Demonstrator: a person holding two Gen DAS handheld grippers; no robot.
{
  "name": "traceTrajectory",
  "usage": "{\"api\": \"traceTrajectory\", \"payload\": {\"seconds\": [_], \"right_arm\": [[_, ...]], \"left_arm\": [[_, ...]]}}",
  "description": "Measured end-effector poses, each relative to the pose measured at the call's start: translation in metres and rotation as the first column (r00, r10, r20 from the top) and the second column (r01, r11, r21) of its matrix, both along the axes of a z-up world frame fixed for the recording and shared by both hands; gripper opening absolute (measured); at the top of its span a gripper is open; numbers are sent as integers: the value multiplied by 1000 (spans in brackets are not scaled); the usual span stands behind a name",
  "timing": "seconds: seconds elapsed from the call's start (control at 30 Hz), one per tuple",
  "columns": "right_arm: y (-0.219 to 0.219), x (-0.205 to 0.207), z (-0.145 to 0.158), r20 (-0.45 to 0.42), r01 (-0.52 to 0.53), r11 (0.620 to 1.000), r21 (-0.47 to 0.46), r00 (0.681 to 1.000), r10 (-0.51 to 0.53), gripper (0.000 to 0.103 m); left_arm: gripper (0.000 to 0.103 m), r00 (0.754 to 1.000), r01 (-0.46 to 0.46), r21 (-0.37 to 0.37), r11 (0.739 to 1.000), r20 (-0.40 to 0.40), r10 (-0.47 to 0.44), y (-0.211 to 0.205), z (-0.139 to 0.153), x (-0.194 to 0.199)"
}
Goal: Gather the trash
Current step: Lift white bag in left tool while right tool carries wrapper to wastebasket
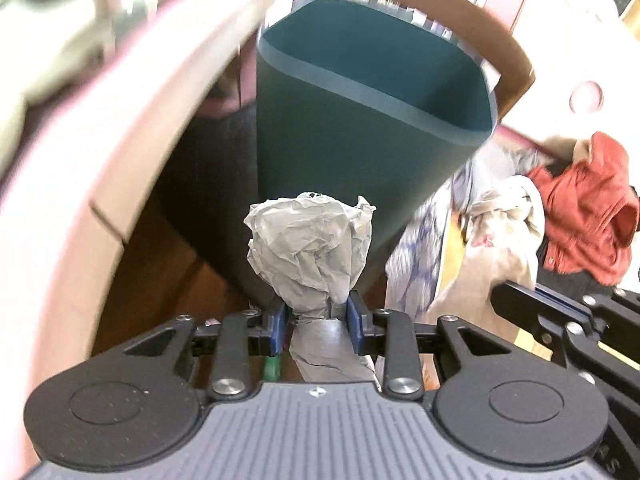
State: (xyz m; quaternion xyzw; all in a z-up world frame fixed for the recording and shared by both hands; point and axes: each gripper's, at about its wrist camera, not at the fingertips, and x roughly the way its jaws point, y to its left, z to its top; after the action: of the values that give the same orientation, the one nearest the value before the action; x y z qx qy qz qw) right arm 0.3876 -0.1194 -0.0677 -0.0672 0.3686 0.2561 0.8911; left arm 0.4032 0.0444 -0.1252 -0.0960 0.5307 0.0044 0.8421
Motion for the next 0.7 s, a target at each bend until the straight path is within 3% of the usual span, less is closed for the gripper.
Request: {"api": "traceTrajectory", "payload": {"seconds": [0.27,0.43,0.7], "right_arm": [[0,55,37,80,-15,998,-55,997,20,0],[-2,90,42,109,-5,997,-72,994,12,0],[-3,137,23,86,21,997,-79,996,-14,0]], "left_arm": [[30,997,6,16,1000,74,-8,-11,68,52],[30,990,11,45,999,143,-17,-16,97,91],[30,988,-7,136,991,152,-14,-26,78,143]]}}
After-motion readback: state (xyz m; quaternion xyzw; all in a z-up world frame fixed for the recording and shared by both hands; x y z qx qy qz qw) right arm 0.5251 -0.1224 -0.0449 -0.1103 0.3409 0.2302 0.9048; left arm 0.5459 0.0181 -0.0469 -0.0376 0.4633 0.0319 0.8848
